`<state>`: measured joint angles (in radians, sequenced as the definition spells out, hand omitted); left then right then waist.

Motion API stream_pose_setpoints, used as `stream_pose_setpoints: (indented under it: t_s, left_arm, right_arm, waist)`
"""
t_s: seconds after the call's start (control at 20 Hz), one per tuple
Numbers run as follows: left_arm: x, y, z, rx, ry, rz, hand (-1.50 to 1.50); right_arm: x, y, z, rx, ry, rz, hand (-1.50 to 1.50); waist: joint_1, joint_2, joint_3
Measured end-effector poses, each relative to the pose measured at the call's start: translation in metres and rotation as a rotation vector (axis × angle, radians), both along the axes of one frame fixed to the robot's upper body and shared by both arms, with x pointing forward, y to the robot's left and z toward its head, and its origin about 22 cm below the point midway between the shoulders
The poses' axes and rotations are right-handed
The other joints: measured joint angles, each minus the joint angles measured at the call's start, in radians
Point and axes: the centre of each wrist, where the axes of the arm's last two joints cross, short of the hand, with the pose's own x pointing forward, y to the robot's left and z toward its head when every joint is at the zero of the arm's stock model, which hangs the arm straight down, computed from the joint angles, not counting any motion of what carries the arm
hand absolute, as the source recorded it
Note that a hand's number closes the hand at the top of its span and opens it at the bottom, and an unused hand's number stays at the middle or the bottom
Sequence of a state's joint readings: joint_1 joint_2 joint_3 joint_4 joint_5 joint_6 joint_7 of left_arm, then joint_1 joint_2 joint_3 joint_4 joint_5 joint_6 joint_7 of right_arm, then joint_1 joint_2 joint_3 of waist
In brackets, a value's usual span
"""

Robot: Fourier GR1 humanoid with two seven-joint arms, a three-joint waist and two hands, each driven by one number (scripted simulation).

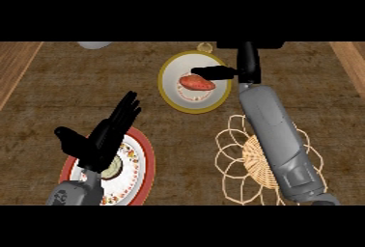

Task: Pick the sweet potato from the placemat and place it in the bowl

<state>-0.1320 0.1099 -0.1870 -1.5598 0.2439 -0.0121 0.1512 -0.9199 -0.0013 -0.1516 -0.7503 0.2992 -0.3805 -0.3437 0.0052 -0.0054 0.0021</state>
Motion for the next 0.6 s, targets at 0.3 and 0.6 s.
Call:
stream_pose_setpoints:
  t_s: [0.3, 0.6]
  left_arm:
    - [-0.006, 0.017, -0.007, 0.003, 0.021, 0.050, 0.00]
    - [-0.012, 0.024, -0.009, 0.011, 0.030, 0.084, 0.00]
  right_arm:
    - [-0.048, -0.025, -0.029, 0.106, -0.080, 0.109, -1.50]
    - [-0.128, -0.055, -0.072, 0.114, -0.121, 0.185, 1.50]
  waist:
    - [-0.045, -0.016, -0.002]
    - [-0.085, -0.023, -0.002]
